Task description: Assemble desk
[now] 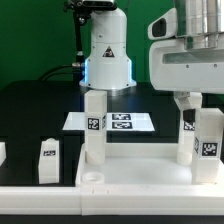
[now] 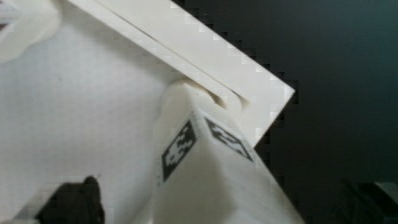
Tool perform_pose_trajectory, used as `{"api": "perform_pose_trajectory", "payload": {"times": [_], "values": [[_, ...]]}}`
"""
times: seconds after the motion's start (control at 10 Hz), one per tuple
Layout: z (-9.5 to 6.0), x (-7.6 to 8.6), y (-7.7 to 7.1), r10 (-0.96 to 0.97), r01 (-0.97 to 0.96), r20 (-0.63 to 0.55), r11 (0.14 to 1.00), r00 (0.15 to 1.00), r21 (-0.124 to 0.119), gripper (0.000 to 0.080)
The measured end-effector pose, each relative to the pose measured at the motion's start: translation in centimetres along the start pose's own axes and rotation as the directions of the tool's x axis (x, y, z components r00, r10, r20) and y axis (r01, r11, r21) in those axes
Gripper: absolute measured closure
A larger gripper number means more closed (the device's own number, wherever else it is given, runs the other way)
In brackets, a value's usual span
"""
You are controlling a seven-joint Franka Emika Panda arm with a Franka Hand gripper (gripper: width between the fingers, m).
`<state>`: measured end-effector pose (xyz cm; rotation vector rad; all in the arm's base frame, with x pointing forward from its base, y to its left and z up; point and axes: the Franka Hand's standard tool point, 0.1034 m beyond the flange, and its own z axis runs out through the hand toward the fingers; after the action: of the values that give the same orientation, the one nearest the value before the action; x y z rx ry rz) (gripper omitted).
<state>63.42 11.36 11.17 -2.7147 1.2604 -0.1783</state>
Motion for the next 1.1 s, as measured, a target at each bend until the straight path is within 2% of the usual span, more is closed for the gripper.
{"api": "perform_pose_trajectory", "payload": {"times": [0.1, 0.2, 0.3, 0.4, 0.5, 0.6, 0.7, 0.8, 1.0, 1.1], "values": [[-0.3, 0.3, -0.3, -0.248, 0.248, -0.007, 0.969, 0.969, -0.008, 0.0151], [-0.4, 0.7, -0.4, -0.428, 0.428, -0.006, 0.904, 0.904, 0.0, 0.0151], [-0.3, 0.7, -0.3, -0.366, 0.366, -0.004, 0.931, 0.931, 0.001, 0.0151], [-0.3, 0.8, -0.3, -0.37, 0.37, -0.004, 0.929, 0.929, -0.001, 0.0281], [-0.3, 0.7, -0.3, -0.308, 0.308, -0.003, 0.951, 0.951, 0.002, 0.0414], [-0.3, 0.7, -0.3, -0.223, 0.223, -0.003, 0.975, 0.975, 0.001, 0.0414], [-0.3, 0.9, -0.1, -0.161, 0.161, -0.004, 0.987, 0.987, -0.002, 0.0509], [-0.2, 1.0, 0.0, -0.105, 0.105, -0.005, 0.994, 0.994, -0.003, 0.0509], [-0.2, 1.5, 0.4, 0.2, -0.2, -0.008, 0.98, 0.98, -0.008, 0.0509], [-0.2, 1.2, 0.4, 0.446, -0.446, -0.007, 0.895, 0.895, -0.017, 0.0509]]}}
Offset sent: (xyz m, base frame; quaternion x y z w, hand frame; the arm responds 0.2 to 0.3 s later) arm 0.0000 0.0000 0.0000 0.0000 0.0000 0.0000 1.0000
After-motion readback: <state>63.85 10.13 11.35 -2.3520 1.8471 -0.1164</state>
